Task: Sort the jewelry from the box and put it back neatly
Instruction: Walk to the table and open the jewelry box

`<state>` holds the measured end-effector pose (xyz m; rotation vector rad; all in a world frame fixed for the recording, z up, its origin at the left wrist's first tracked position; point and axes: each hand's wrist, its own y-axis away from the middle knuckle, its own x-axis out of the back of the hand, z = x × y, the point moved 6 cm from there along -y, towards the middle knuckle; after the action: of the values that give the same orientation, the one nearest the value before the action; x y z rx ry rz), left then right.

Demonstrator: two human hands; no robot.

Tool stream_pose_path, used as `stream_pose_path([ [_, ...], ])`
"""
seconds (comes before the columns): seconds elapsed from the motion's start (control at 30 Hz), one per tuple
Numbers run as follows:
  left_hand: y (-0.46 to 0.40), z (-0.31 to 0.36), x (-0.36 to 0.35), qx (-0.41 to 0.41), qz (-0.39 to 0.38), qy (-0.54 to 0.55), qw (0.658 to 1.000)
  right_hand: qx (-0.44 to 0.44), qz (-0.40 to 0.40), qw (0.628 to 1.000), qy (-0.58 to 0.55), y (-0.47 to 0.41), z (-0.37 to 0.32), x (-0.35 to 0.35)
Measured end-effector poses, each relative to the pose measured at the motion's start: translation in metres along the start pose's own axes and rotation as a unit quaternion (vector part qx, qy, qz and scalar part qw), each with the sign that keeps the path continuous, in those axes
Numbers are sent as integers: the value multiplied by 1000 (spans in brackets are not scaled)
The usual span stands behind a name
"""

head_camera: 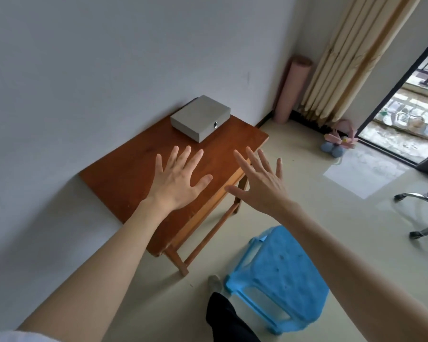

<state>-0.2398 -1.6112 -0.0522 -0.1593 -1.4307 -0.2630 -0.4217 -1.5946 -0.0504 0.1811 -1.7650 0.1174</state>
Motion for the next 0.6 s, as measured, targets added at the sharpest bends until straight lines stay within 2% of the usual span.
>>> stream_pose_path([
  [0.23,-83,-21,-3,19,-19,3,1000,12,-17,1000,20,-96,17,3],
  [0.6,-157,-82,3,37,-11,10,999,15,-37,999,21,-196,1,-10],
])
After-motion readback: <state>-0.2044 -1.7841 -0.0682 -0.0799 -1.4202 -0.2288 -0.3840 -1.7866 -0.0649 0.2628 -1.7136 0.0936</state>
